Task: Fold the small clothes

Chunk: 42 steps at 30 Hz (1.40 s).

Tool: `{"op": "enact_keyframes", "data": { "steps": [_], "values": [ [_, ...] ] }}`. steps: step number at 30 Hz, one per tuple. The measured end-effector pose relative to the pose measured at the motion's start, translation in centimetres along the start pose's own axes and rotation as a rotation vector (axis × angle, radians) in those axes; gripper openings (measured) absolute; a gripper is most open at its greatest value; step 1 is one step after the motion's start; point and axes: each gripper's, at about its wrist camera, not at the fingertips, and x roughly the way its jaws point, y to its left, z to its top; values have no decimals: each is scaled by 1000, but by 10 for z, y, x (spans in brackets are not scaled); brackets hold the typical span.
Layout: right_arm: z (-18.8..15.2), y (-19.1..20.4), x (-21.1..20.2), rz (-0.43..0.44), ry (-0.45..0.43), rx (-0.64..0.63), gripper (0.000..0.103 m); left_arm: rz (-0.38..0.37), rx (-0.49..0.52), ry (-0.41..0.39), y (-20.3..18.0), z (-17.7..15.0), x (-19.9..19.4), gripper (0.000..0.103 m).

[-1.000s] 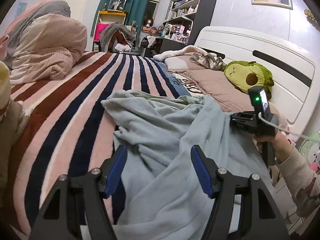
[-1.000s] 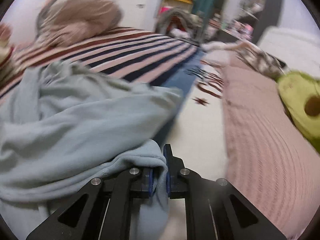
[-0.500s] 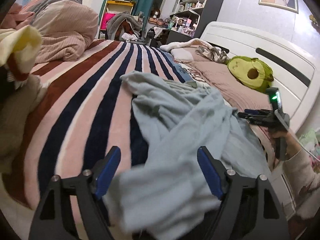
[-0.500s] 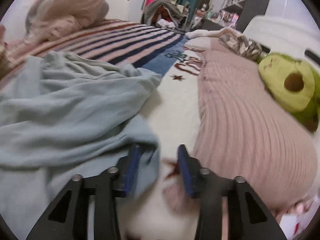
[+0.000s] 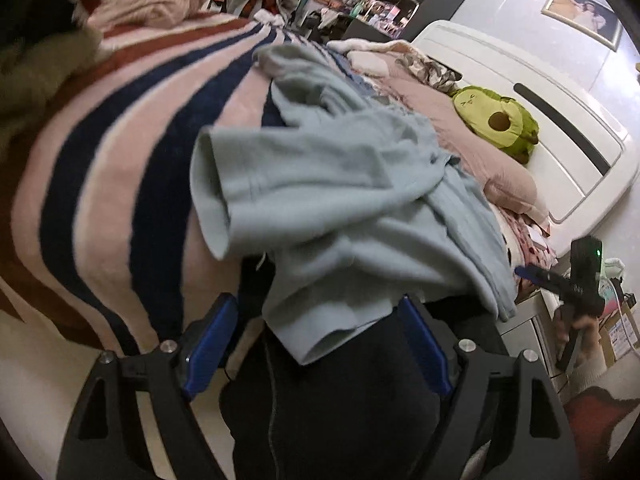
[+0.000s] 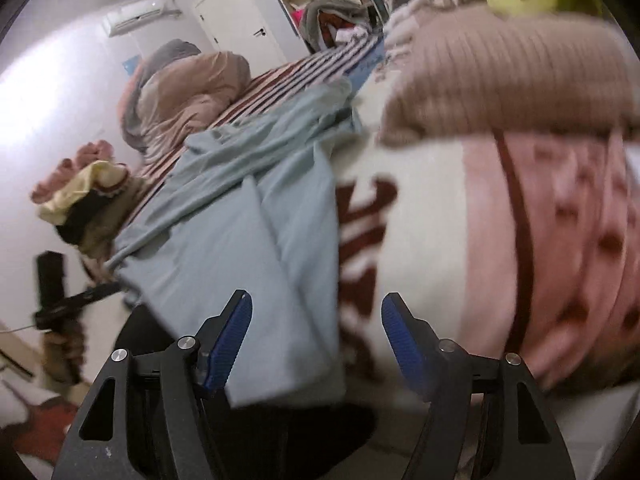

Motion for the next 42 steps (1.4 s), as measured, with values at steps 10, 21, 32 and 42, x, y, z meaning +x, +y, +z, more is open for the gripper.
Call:
{"op": "enact_keyframes", "data": {
  "steps": [10,21,32,42],
  "values": [
    [-23,-7,46,203,140,51,66,-102,-55,24,-2,5,31,76],
    [-16,20,53,368,129,-55,44,-204,-40,30,-19,12,36,22],
    [1,54,40,379,5,-106,10,-228,37,-102,-42,30,-6,9],
    [4,65,3,365,-111,-94,9,-251,76,-212,-51,26,-63,5]
  ]
}}
